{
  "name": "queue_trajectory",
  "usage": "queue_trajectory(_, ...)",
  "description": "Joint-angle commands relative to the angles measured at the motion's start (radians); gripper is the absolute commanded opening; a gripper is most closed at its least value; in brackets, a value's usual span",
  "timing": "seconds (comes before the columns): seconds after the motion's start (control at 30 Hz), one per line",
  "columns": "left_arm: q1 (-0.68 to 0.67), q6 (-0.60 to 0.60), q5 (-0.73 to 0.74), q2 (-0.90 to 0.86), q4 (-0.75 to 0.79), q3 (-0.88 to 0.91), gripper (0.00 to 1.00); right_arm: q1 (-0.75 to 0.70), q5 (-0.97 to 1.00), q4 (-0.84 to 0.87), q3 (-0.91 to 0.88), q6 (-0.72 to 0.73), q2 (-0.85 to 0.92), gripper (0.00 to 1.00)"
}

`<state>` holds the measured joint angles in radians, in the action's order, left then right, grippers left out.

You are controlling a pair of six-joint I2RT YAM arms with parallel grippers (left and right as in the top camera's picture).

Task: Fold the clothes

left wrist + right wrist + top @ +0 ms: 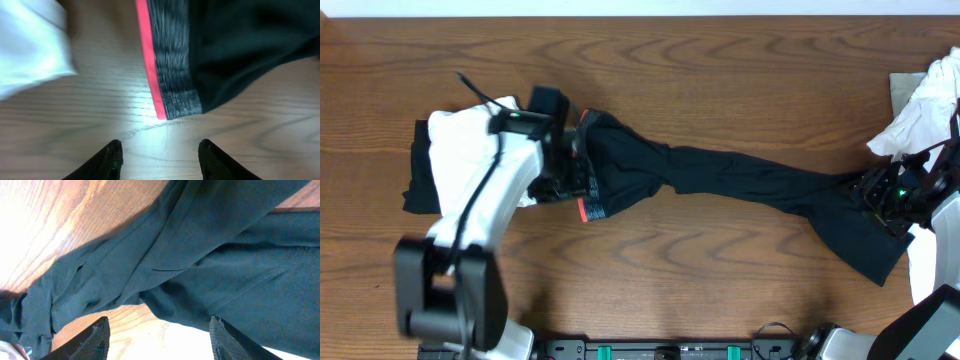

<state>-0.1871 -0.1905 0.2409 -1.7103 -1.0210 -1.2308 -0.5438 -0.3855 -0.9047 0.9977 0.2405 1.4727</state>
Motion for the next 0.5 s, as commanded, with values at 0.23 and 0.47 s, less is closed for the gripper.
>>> queue_trajectory(0.23, -0.008, -0.013, 0.088, -0.171, 0.089, 0.041, 0.57, 0.014, 0.02, 0.0, 0.006, -0.01, 0.002, 0.62)
queue_trajectory(0.47, -0.049, -0.026, 0.089, -0.207, 0.148, 0.076, 0.14, 0.014, 0.02, 0.004, 0.006, -0.01, 0.002, 0.62)
